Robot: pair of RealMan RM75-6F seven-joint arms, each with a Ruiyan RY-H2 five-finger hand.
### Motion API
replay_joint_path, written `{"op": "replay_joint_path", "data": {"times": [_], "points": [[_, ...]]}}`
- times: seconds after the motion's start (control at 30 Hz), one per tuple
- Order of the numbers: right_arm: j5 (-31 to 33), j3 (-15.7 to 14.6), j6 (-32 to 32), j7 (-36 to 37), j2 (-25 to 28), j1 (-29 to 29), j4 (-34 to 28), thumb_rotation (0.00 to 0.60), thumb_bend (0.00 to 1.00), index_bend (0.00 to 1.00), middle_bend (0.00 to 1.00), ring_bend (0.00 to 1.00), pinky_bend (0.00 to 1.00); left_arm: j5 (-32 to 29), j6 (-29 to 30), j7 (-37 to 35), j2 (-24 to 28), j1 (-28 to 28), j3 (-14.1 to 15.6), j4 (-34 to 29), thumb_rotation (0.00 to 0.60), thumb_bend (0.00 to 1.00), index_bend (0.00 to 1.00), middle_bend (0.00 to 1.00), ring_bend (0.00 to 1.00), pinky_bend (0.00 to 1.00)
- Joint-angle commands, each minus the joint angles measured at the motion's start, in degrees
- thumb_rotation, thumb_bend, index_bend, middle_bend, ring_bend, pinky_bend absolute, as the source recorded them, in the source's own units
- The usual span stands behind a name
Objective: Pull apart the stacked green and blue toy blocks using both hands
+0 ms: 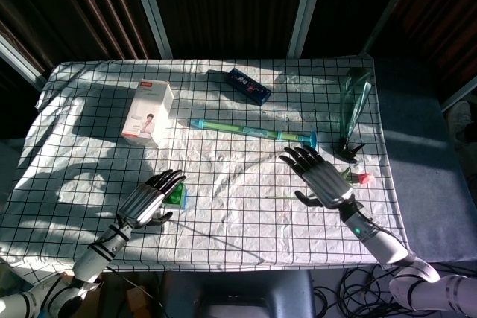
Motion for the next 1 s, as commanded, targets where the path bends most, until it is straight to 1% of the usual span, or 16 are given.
{"op": "replay_joint_path", "data": {"times": [0.03, 0.2, 0.4, 0.43, 0.53, 0.63, 0.77, 0.83, 0.93, 1.0], "points": [[0.22, 0.25, -0.12, 0.31, 0.63, 0.08, -0.04, 0.600, 0.35, 0.00, 0.00, 0.00, 0.00, -0.48, -0.48, 0.41, -0.47, -0.46, 0.07, 0.57, 0.600, 0.33, 0.00, 0.00, 0.00, 0.19], [0.31, 0.50, 0.36, -0.12, 1.45, -0.05, -0.97, 0.600, 0.35, 0.00, 0.00, 0.00, 0.00, -1.14, -1.28, 0.12, -1.26, -1.18, 0.20, 1.65, 0.600, 0.33, 0.00, 0.01, 0.00, 0.19], [1.00, 0.65, 0.59, 0.13, 1.94, -0.39, -1.43, 0.600, 0.35, 0.00, 0.00, 0.00, 0.00, -1.97, -2.70, -0.10, -1.98, -2.27, 0.24, 2.78, 0.600, 0.33, 0.00, 0.05, 0.00, 0.18], [1.13, 0.70, 0.56, 0.24, 1.97, -0.40, -1.42, 0.600, 0.35, 0.00, 0.00, 0.00, 0.00, -2.14, -2.94, -0.16, -2.06, -2.47, 0.17, 2.89, 0.600, 0.33, 0.01, 0.06, 0.00, 0.18], [1.42, 0.71, 0.33, 0.41, 2.03, -0.40, -1.22, 0.600, 0.35, 0.00, 0.00, 0.00, 0.00, -2.62, -3.35, -0.16, -2.41, -2.97, -0.05, 3.40, 0.600, 0.33, 0.04, 0.13, 0.00, 0.18], [1.52, 0.66, 0.09, 0.42, 2.04, -0.36, -1.02, 0.600, 0.35, 0.00, 0.00, 0.00, 0.00, -3.23, -3.92, -0.02, -2.72, -3.42, -0.18, 4.07, 0.600, 0.33, 0.10, 0.24, 0.05, 0.18], [1.75, 0.64, -0.03, 0.11, 1.98, -0.36, -0.71, 0.600, 0.35, 0.00, 0.00, 0.00, 0.00, -3.65, -3.82, 0.36, -2.99, -3.59, -0.13, 4.68, 0.600, 0.33, 0.24, 0.39, 0.16, 0.20], [1.89, 0.70, -0.04, 0.17, 2.00, -0.38, -0.65, 0.600, 0.35, 0.00, 0.00, 0.00, 0.00, -3.68, -3.59, 0.66, -3.07, -3.59, -0.05, 4.94, 0.600, 0.33, 0.29, 0.44, 0.20, 0.21], [1.89, 0.70, 0.05, 0.31, 2.05, -0.46, -0.57, 0.600, 0.35, 0.00, 0.00, 0.00, 0.00, -3.96, -3.30, 1.19, -3.20, -3.53, 0.00, 5.08, 0.600, 0.36, 0.40, 0.54, 0.29, 0.25], [1.82, 0.58, 0.01, 0.25, 2.08, -0.50, -0.52, 0.600, 0.35, 0.00, 0.00, 0.00, 0.00, -3.74, -2.45, 0.96, -3.31, -3.35, 0.02, 4.90, 0.600, 0.40, 0.48, 0.61, 0.37, 0.30]]}}
